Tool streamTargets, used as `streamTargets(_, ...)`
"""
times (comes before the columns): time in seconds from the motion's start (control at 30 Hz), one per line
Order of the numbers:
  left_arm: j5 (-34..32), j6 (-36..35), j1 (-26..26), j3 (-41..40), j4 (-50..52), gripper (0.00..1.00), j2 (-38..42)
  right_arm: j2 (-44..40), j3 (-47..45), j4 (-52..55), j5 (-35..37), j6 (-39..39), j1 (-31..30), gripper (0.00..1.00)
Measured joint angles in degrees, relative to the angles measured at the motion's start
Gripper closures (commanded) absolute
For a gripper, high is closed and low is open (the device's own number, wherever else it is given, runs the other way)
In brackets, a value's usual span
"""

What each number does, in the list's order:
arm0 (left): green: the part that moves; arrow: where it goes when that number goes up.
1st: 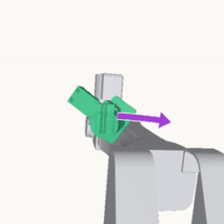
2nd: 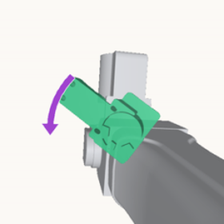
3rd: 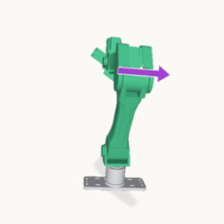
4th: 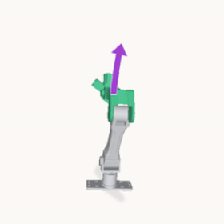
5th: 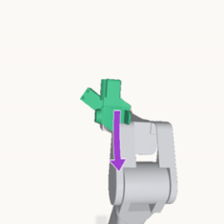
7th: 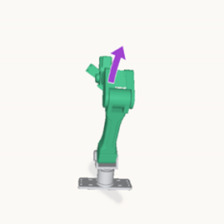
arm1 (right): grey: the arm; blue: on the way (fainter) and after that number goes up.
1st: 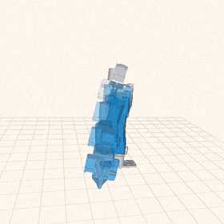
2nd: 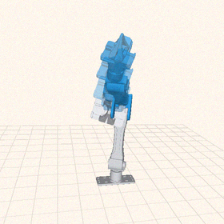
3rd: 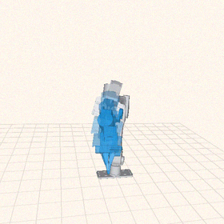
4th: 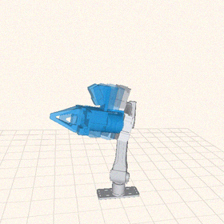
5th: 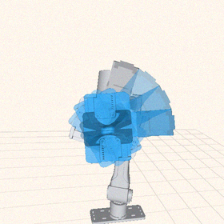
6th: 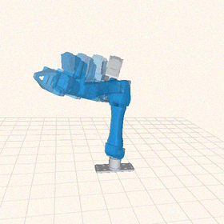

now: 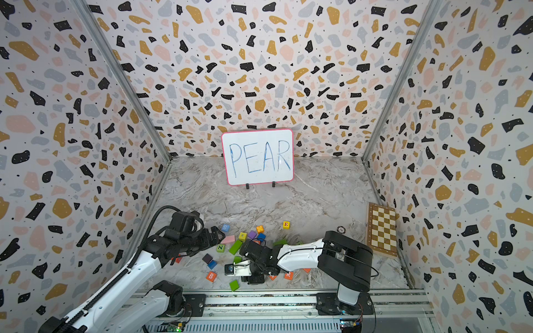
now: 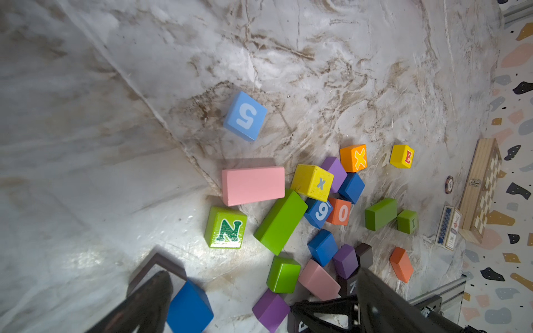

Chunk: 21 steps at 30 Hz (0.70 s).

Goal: Spell the uppercase word “pear” with letter blocks
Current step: Pick up the letter block from the center of the board.

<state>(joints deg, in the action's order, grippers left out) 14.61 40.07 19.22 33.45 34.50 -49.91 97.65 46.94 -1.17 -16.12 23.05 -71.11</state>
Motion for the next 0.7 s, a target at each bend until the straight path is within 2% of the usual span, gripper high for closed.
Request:
streamTargets(0.3, -0.5, -1.0, -0.3, 1.0, 1.4, 0.01, -0.1, -0.1, 1.9, 3.7, 3.4, -2.1, -0.3, 0.75)
streamTargets(0.47, 0.0, -2.0, -0.3, 4.1, 1.0, 0.01, -2.8, -0.4, 1.9, 3.9, 5.1, -3.8, -0.3, 0.77)
streamTargets(0.7, 0.6, -2.0, -0.5, 4.4, -1.2, 0.01, -4.5, -2.6, 1.9, 4.3, 7.0, -5.9, -0.1, 0.78)
